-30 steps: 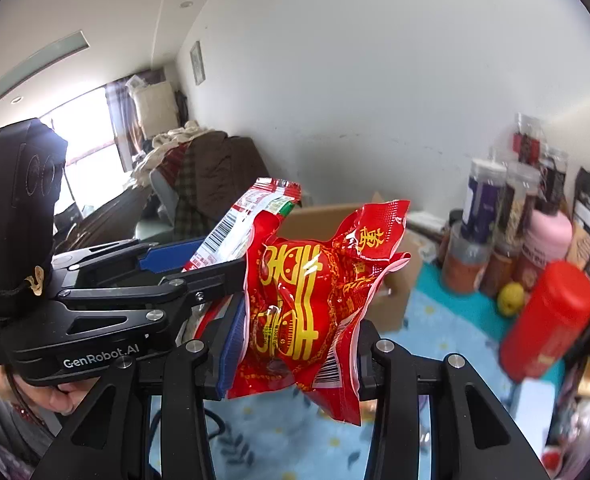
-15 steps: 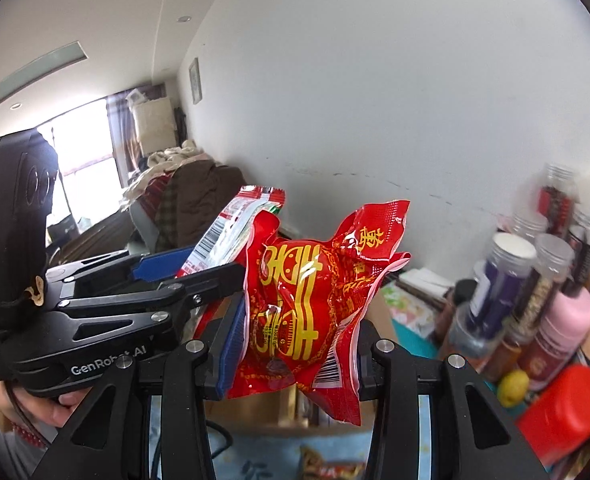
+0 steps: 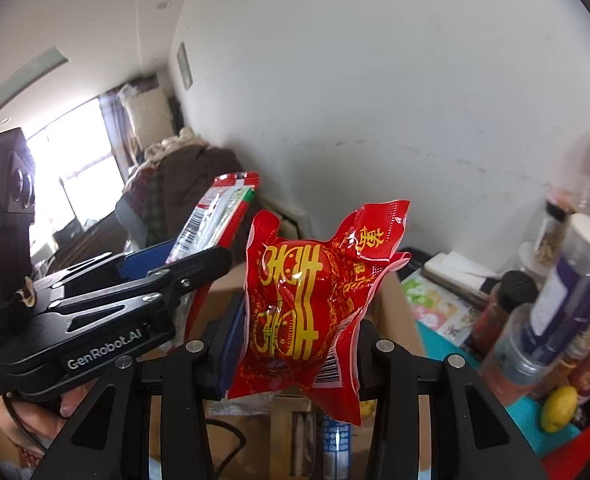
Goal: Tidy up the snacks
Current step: 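Carry the wafer strip and candy bag over the cardboard box with both grippers, then open both grippers to drop the wafer strip and candy bag into the box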
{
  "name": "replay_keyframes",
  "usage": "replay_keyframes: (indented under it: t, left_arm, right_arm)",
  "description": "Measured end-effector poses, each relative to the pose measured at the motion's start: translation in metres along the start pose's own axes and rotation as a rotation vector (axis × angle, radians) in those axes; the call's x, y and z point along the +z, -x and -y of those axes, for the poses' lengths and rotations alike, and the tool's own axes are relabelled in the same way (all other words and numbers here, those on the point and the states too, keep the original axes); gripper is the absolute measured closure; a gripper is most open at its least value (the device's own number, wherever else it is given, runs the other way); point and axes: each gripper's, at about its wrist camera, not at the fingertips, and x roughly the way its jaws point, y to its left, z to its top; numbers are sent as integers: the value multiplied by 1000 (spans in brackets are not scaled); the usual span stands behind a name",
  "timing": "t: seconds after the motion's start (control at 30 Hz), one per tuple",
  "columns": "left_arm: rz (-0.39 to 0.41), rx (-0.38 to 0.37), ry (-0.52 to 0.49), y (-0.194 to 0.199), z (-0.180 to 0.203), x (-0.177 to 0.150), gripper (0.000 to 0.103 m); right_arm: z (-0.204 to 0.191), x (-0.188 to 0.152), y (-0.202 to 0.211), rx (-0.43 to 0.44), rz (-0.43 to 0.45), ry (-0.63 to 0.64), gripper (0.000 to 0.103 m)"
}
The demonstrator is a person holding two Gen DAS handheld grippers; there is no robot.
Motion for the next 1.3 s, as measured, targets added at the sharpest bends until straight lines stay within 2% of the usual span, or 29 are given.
replay_keyframes:
  t: [0.2, 0.4, 0.53, 0.6, 0.7, 0.83, 1.1, 1.3]
  left_arm:
    - [-86, 34, -22, -33, -5, -7, 58]
    - [-154, 74, -25, -58, -11, -16, 58]
    - [-214, 77, -31, -72, -14, -21, 58]
    - [-257, 104, -50, -81, -15, -25, 58]
    - [-280, 151, -58, -87, -17, -28, 58]
    - [-339, 130, -46, -97, -22, -32, 58]
    - [-414, 127, -58, -109, -20, -38, 57]
    - [-470, 155, -56, -117, -17, -42, 48]
  right_arm:
    - [13, -11, -27, 31, -48, -46, 61]
    - [29, -22, -52, 37, -169, -64, 61]
    - [36, -28, -63, 5, -230, -84, 60]
    - [35, -29, -65, 6, -252, -87, 60]
    - [32, -31, -69, -4, -276, -78, 59]
    - [31, -34, -77, -26, -315, -62, 58]
    - [30, -38, -87, -48, -343, -58, 50]
    - [23, -35, -85, -93, -340, -21, 40]
